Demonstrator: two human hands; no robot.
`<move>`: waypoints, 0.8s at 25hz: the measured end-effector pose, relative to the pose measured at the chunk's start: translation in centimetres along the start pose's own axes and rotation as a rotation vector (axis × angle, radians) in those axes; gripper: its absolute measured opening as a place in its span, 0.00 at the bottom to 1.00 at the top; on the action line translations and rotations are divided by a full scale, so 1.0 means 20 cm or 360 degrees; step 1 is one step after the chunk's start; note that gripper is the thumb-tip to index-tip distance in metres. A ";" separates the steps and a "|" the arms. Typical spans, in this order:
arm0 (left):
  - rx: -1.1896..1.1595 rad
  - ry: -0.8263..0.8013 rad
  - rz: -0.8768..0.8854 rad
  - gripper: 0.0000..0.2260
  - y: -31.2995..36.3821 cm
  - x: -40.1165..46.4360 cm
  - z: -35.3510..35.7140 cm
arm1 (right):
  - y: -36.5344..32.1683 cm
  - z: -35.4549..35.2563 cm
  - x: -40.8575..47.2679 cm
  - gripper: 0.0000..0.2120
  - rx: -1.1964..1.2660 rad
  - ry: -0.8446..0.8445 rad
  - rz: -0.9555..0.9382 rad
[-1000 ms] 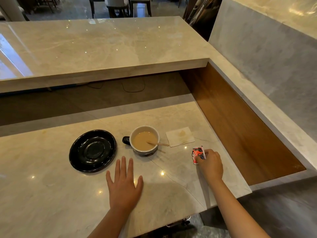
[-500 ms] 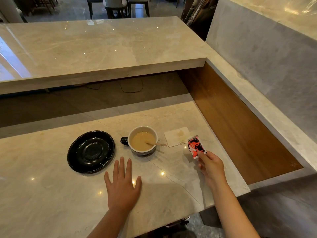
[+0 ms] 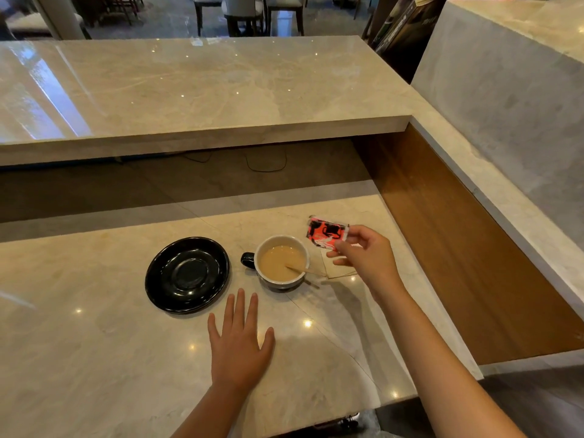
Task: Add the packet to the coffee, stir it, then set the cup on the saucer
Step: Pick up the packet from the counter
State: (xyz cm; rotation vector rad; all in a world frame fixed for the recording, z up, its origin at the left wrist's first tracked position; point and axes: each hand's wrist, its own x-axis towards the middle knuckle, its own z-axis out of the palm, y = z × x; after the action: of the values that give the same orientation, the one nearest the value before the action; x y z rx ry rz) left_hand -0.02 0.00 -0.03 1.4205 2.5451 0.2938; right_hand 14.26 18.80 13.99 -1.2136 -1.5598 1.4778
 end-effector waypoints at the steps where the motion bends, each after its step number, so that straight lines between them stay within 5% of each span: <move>1: -0.0004 -0.0002 -0.0001 0.31 0.00 0.00 0.00 | -0.02 0.03 0.03 0.08 -0.0096 -0.0001 -0.0058; 8: -0.0025 -0.0001 -0.0008 0.31 -0.01 0.01 0.01 | -0.02 0.18 0.16 0.02 -0.0642 -0.0133 -0.0519; 20: -0.0020 -0.0006 0.0002 0.31 -0.01 0.00 0.01 | 0.02 0.20 0.17 0.03 -0.0655 -0.0116 -0.0619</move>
State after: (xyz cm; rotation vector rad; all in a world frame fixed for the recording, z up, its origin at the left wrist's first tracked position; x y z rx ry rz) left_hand -0.14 -0.01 -0.34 1.4164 2.5353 0.3069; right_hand 9.46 20.37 12.65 -0.9977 -2.0813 0.9889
